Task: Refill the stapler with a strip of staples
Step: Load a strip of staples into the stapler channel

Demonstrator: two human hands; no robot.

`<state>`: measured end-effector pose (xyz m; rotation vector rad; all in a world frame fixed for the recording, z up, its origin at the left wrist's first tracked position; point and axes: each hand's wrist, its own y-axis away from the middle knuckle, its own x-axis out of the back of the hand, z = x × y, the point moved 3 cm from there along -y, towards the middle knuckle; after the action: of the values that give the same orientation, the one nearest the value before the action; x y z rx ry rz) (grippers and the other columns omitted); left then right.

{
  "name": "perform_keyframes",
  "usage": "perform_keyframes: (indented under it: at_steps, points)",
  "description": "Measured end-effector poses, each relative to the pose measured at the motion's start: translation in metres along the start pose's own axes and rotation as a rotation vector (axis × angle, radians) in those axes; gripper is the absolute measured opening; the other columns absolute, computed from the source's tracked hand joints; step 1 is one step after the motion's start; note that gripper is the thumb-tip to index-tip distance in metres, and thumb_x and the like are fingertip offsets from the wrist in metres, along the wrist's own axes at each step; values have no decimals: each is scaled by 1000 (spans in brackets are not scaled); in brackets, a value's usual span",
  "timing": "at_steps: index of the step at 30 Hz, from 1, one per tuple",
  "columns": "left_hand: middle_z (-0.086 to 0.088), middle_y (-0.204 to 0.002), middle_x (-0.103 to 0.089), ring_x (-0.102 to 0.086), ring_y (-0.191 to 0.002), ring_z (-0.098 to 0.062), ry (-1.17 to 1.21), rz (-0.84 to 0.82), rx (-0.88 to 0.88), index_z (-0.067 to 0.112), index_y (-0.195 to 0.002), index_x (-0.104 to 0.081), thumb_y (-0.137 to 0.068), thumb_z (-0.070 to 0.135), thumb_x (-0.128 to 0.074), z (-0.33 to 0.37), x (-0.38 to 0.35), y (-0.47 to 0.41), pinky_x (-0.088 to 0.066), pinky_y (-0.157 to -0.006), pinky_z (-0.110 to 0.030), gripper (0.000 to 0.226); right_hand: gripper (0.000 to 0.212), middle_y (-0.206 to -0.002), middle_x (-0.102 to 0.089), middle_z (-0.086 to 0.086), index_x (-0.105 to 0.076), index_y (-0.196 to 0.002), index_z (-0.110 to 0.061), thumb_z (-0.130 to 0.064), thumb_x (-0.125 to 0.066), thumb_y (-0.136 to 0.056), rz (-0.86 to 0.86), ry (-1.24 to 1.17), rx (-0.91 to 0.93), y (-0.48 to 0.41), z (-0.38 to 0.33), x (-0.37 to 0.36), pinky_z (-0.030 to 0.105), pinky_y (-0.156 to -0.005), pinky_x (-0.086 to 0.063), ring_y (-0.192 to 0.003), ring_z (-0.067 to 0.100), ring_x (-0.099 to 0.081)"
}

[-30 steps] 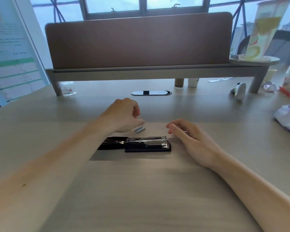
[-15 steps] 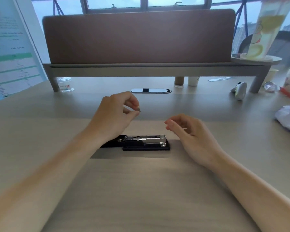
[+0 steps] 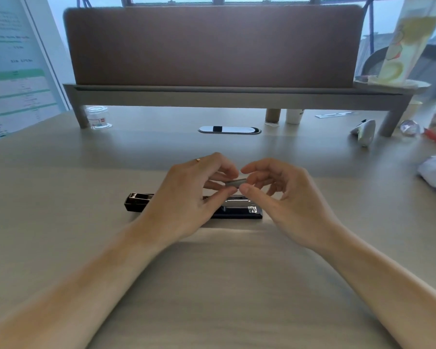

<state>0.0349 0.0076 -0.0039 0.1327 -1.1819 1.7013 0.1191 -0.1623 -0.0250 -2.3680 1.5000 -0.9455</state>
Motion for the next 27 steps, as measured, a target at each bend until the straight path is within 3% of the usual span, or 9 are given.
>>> perform_keyframes:
  at_steps: [6,11,15,19,25,27]
  points:
    - [6,-100,-78,-78,-92,-5,23,-13,34,15,-104,-68,-89,19,-79,-1,-2,1,-63,-84,-27,18,5,-83,-79,-11,-80,-92,-30,-26,-79,-88,-16,29,13,1,4,2,35,-76,-57,-78,8,-69]
    - [-8,-92,-82,-79,-81,-18,455,49,393,10,-96,-74,-93,16,-73,-13,6,-7,-64,-82,-34,6,16,-88,-77,-13,-76,-91,-34,-19,-80,-88,56,81,160,4,-8,7,24,-81,-53,-79,2,-68]
    - [-14,-84,-81,-79,-74,-22,719,-49,544,11,-82,-75,-79,29,-74,-7,4,-6,-63,-70,-26,18,19,-84,-74,-19,-77,-96,-29,-12,-81,-88,134,129,298,8,-20,10,13,-79,-48,-81,-7,-65]
    - [-16,-79,-80,-78,-67,-23,721,-107,563,10,-81,-73,-77,29,-73,-4,4,-5,-63,-63,-26,19,10,-88,-70,-26,-80,-96,-16,-10,-81,-88,146,196,363,9,-23,9,9,-79,-45,-82,-12,-62]
    - [-16,-76,-80,-78,-69,-22,703,-41,518,8,-83,-74,-85,14,-74,-6,5,-7,-64,-66,-26,7,14,-82,-74,-19,-77,-102,-19,-16,-81,-89,137,142,306,8,-18,8,15,-82,-51,-85,-4,-68]
    - [-15,-75,-80,-79,-70,-22,669,-9,486,8,-83,-74,-90,8,-72,-8,6,-7,-64,-67,-27,7,12,-91,-77,-14,-77,-102,-22,-21,-79,-90,133,51,239,6,-16,7,20,-84,-54,-86,1,-71]
